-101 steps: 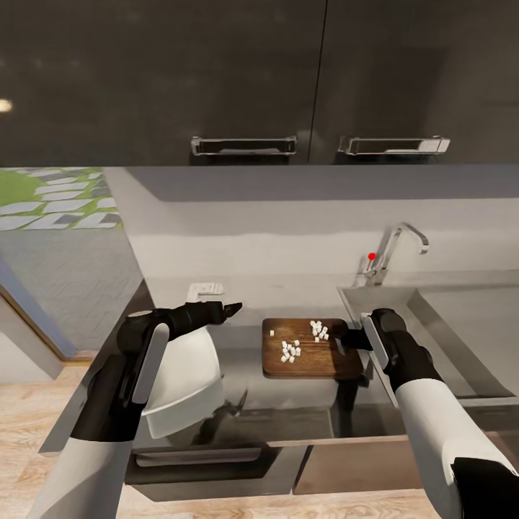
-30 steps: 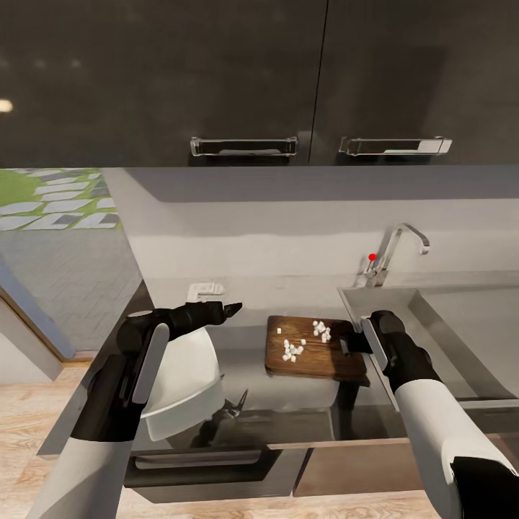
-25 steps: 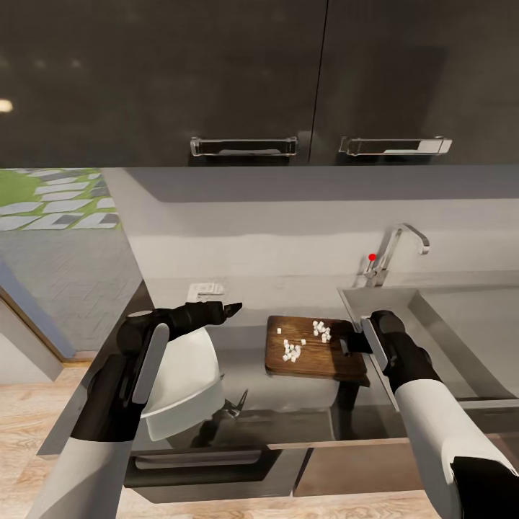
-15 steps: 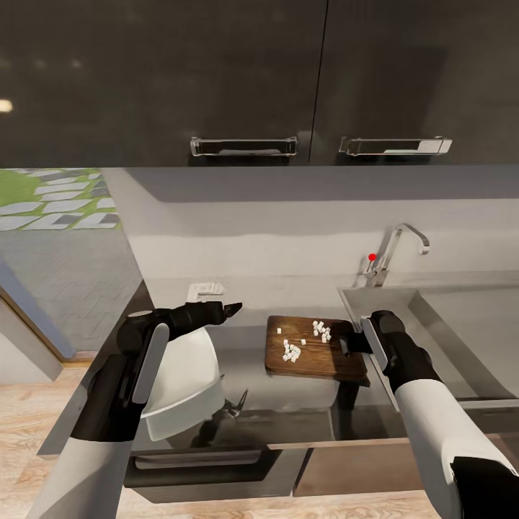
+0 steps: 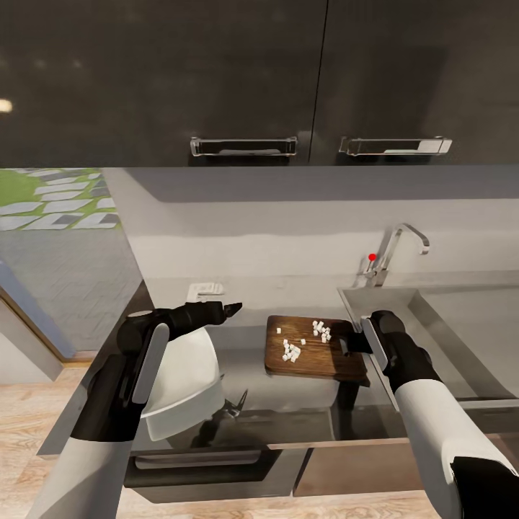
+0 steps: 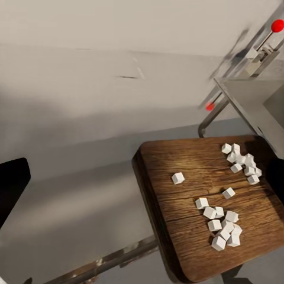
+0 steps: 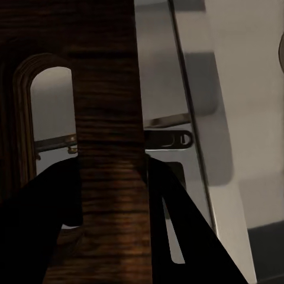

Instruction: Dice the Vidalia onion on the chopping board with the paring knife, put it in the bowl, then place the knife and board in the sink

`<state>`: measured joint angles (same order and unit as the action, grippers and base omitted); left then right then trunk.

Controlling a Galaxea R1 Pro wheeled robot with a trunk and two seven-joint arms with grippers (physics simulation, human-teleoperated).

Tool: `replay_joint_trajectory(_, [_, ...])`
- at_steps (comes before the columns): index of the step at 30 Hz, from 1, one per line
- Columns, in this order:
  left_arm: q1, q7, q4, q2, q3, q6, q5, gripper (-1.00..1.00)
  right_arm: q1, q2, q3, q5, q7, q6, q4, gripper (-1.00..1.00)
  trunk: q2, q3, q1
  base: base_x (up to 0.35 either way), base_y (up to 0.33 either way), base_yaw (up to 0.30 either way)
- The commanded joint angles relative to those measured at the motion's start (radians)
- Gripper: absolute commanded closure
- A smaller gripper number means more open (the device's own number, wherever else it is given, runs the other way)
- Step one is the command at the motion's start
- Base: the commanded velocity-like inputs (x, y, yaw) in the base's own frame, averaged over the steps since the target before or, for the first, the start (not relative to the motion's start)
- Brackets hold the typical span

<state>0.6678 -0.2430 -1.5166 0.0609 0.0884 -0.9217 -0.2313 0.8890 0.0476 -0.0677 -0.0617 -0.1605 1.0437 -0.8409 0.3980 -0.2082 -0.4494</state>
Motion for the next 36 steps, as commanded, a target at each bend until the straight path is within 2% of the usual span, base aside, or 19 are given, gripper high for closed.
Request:
replay_joint_trajectory(1, [0.001,-0.004,-0.001,0.001,-0.001,-0.005,0.002,-1.0,0.001,0.0,0.0,-0.015,-0.005,0.003,-0.001,1.0,0.002,-0.002,-0.001,0.0,0.0,0.0])
replay_joint_trajectory(18, [0.001,-0.004,-0.001,0.001,0.0,-0.005,0.002,-1.0,0.001,0.0,0.0,-0.015,-0.005,0.003,-0.002,1.0,0.002,-0.001,-0.001,0.0,0.0,0.0])
replay_joint_trajectory(36, [0.001,-0.004,-0.001,0.001,0.0,-0.005,0.002,-1.0,0.001,0.0,0.0,-0.015,-0.007,0.003,-0.009,1.0,0.002,0.026,-0.001,0.0,0.0,0.0])
